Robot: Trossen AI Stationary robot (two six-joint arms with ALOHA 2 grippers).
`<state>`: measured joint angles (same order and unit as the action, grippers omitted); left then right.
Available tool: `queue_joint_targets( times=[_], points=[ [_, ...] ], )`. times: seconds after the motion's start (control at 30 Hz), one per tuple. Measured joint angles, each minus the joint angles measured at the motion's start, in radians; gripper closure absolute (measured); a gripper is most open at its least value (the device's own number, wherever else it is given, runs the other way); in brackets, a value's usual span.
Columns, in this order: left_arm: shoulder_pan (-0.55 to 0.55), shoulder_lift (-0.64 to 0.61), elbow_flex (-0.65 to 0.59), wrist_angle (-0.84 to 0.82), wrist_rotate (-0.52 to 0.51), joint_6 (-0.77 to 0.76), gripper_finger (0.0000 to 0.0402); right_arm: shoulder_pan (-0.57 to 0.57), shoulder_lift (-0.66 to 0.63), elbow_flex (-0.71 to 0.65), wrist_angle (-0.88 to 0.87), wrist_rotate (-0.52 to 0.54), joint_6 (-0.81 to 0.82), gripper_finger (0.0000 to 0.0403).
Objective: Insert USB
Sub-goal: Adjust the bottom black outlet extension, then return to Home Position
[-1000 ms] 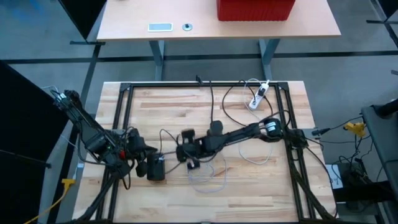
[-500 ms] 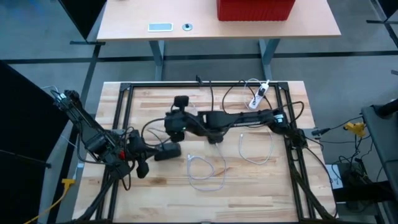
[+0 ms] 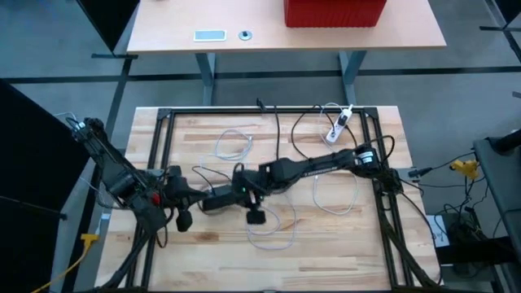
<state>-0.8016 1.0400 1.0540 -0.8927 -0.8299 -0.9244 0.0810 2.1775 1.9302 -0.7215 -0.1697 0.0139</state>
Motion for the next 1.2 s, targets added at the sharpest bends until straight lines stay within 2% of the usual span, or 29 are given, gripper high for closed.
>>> queue_joint_targets(
  times=[0.37,0.5,0.57,0.63,0.77,0.93,1.2],
  points=[
    [0.001,-0.008,0.279,-0.065,-0.059,0.241,0.0402,-0.026,0.070,-0.173,0.188,0.094,-0.051,0.0403],
    [0.019,-0.008,0.322,-0.067,-0.127,0.286,0.0402,-0.032,0.164,-0.098,0.358,0.092,-0.013,0.0403],
    [0.027,-0.009,0.335,-0.067,-0.129,0.291,0.0402,-0.031,0.168,-0.039,0.424,0.085,0.026,0.0403],
    [0.030,-0.011,0.340,-0.068,-0.129,0.292,0.0402,-0.023,0.145,0.011,0.468,0.091,-0.008,0.0403],
    [0.029,-0.014,0.337,-0.075,-0.107,0.275,0.0402,-0.017,0.121,0.054,0.398,0.121,-0.115,0.0403],
    [0.029,-0.003,0.323,-0.081,-0.093,0.235,0.0402,-0.049,0.119,0.046,0.135,0.130,-0.119,0.0403],
    [-0.011,-0.001,0.314,-0.084,-0.113,0.196,0.0402,0.016,-0.084,-0.051,-0.091,0.226,-0.093,0.0403]
  ],
)
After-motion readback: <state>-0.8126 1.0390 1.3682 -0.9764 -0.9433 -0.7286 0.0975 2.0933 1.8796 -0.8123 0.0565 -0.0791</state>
